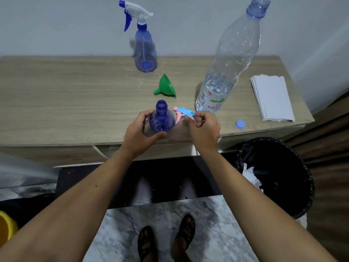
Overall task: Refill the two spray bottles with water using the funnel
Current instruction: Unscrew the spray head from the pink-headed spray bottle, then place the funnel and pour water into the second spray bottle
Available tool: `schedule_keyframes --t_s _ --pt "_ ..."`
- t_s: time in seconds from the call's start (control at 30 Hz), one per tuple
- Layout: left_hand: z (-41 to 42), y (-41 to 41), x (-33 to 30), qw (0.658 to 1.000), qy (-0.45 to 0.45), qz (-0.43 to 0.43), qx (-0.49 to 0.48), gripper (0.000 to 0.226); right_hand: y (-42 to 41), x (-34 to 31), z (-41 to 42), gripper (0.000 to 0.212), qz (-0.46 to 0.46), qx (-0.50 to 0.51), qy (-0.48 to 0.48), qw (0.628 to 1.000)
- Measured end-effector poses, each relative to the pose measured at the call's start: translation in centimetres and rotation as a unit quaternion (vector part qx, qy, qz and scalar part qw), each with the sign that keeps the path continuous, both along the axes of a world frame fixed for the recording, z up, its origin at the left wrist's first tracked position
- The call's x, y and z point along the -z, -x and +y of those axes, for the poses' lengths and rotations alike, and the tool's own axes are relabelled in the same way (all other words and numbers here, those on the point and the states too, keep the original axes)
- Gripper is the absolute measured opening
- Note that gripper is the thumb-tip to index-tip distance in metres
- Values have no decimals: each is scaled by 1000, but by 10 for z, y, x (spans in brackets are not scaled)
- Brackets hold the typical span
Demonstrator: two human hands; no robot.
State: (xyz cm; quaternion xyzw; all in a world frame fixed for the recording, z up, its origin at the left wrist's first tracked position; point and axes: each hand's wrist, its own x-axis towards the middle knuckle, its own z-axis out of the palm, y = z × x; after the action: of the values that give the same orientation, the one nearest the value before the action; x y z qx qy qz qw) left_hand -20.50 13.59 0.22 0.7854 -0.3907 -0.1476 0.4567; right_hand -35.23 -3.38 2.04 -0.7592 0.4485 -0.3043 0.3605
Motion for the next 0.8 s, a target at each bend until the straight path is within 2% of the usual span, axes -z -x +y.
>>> schedule_keyframes --t_s 0.13,0.37,0.47,0.6,0.8 --pt "1 -1 -2 1000 11 21 -1 96 -10 -15 -3 24 -45 -66 14 997" --pt "-1 -1 2 999 33 35 2 95 -64 -33 -18 29 -62 -159 -3 985" --pt "-2 -2 4 999 38 39 3 95 -88 -31 -28 35 -24 -155 22 987" --pt "-4 -4 7 998 44 39 -8 92 -113 -23 -40 39 27 -145 8 989" --pt "-2 -4 9 999 43 26 -9 89 -122 -14 -43 17 15 -143 -39 989"
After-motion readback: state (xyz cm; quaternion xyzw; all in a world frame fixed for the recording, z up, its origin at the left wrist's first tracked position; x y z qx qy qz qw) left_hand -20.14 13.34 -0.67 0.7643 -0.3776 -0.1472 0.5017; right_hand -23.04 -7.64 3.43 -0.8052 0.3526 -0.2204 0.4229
